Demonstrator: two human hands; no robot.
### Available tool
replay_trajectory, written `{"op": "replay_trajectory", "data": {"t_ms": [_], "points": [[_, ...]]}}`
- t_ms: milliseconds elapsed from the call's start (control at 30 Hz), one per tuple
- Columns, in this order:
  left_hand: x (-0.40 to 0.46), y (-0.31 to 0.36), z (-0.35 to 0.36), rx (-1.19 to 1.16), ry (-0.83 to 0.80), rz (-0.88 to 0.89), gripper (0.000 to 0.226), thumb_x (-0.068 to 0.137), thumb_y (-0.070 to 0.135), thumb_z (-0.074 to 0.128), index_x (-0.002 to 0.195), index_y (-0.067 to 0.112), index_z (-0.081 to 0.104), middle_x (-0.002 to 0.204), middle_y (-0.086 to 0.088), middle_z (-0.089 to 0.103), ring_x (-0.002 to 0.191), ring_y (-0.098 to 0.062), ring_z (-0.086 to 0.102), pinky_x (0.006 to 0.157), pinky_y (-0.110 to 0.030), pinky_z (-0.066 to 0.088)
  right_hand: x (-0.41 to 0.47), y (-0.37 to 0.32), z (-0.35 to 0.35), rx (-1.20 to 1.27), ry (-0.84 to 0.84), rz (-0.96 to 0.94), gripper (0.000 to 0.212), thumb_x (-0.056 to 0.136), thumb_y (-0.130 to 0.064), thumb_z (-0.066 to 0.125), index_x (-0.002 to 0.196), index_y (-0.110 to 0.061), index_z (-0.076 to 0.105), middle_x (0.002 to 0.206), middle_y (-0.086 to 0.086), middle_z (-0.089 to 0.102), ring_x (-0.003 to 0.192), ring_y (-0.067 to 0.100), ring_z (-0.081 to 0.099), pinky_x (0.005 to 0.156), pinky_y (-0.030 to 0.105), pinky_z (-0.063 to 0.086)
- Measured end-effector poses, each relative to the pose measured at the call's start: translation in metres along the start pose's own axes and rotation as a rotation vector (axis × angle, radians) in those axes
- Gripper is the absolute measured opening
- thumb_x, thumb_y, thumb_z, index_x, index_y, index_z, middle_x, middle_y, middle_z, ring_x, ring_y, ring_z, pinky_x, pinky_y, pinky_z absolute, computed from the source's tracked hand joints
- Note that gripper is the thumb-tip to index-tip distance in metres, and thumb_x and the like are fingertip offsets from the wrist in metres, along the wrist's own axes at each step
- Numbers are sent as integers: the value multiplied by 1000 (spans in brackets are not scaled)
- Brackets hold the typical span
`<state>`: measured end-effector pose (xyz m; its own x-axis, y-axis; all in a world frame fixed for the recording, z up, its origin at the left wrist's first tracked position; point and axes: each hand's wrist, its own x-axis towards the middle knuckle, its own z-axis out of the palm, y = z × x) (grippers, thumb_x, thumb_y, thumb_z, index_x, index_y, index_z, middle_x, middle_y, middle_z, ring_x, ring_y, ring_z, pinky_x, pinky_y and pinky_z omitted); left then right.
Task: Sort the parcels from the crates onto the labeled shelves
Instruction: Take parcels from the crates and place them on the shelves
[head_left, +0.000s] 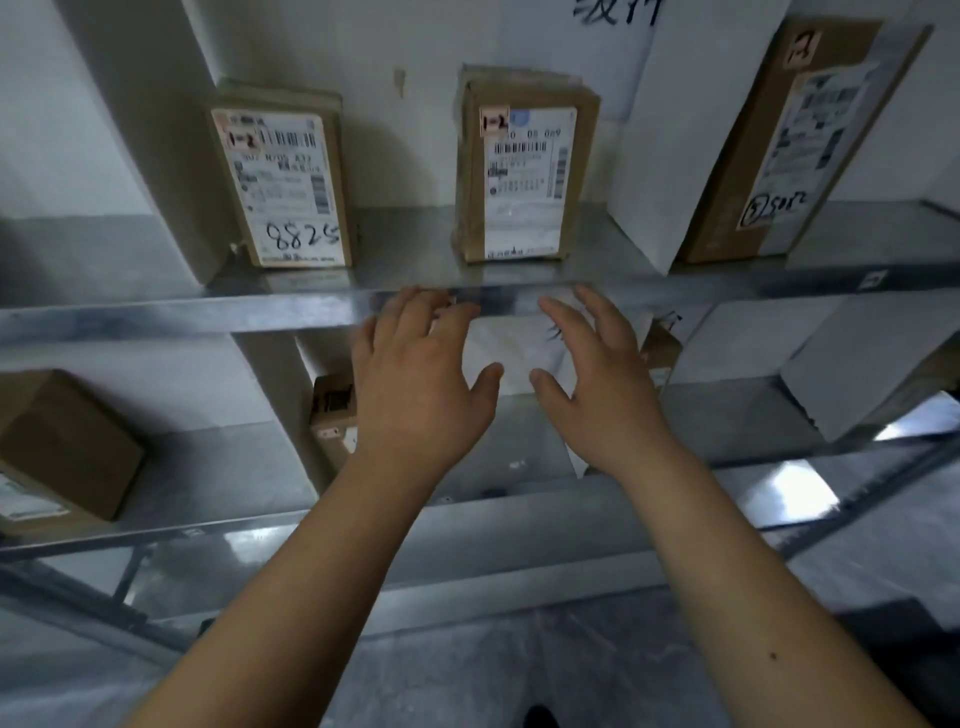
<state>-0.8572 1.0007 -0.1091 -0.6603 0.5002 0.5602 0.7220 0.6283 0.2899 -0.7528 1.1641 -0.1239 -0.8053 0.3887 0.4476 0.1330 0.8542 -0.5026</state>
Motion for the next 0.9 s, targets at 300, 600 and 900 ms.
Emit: {"op": "replay_trajectory", "data": {"t_ms": [300, 600, 900], "points": [[-62, 31, 50, -95, -325, 1, 69, 84, 64, 58, 143, 30, 57, 151, -2, 51, 138, -30, 44, 113, -53, 38, -77, 51, -2, -77, -128, 201, 65, 96, -25, 70, 156, -20, 45, 166, 7, 30, 152, 28, 25, 125, 43, 27], [-79, 126, 98, -54, -502, 127, 70, 87, 66, 58, 149, 35, 49, 153, 1, 50, 139, -27, 45, 115, -49, 36, -146, 130, -63, -85, -117, 379, 66, 93, -24, 74, 154, -20, 47, 162, 11, 37, 150, 28, 29, 122, 34, 25], [-88, 316, 155, -148, -573, 348, 75, 82, 64, 54, 149, 32, 49, 149, -1, 52, 135, -30, 48, 111, -48, 40, -227, 239, -192, -146, -4, 606, 66, 95, -27, 70, 156, -23, 44, 165, 5, 31, 151, 25, 24, 123, 44, 30]]}}
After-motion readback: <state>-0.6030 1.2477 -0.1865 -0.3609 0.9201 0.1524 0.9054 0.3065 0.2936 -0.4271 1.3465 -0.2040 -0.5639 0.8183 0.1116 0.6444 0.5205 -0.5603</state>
